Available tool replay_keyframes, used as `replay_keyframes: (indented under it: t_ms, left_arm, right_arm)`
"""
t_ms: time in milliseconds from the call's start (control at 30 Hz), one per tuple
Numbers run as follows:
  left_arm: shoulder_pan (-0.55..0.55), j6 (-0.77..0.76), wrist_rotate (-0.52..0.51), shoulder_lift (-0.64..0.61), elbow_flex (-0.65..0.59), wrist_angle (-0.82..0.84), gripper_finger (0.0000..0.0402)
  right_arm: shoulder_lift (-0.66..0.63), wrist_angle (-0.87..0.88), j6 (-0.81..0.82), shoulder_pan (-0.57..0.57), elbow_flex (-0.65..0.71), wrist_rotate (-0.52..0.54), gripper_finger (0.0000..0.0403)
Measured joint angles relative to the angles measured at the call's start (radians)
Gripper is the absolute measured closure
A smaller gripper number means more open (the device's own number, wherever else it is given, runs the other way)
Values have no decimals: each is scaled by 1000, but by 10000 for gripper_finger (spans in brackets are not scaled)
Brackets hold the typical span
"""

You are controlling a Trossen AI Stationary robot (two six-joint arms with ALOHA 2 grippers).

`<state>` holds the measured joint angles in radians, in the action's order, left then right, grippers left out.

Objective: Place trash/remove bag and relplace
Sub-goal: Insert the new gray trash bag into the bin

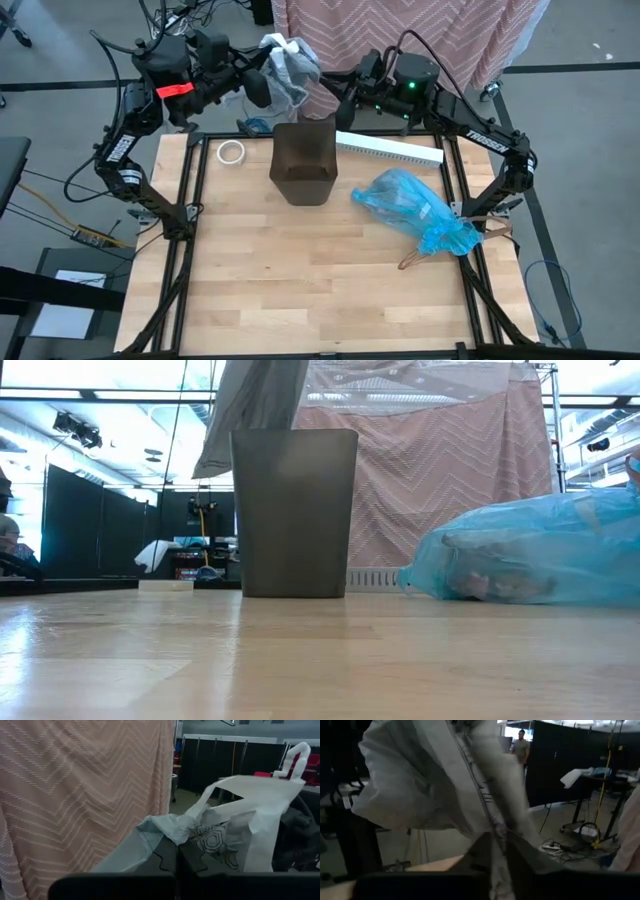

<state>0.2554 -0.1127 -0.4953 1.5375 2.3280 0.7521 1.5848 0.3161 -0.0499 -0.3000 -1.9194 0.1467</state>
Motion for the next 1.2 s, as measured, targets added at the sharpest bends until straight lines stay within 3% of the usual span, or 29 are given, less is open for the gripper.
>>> replay_keyframes:
  t_ms: [100,267,367,533,733,867,1000,1200]
  left_arm:
    - [0,10,0,0,0,0,401]
    - [1,38,-8,0,0,1,401]
    - [2,38,-12,0,0,1,401]
    - [2,38,-13,0,0,1,401]
    - [2,33,-16,0,0,2,400]
    - [2,31,-16,0,0,2,400]
    - [2,31,-15,0,0,2,400]
    - [2,31,4,0,0,2,400]
  right_arm:
    - [0,0,-49,0,0,4,394]
    - [0,0,-60,0,0,16,396]
    - [0,0,-93,0,0,-52,389]
    - [0,7,-76,2,0,-151,336]
    - [0,25,-75,0,1,-145,238]
    - [0,25,-76,1,1,-82,193]
    - [0,17,-84,-3,1,-37,179]
    - [0,1,-86,-2,1,-37,192]
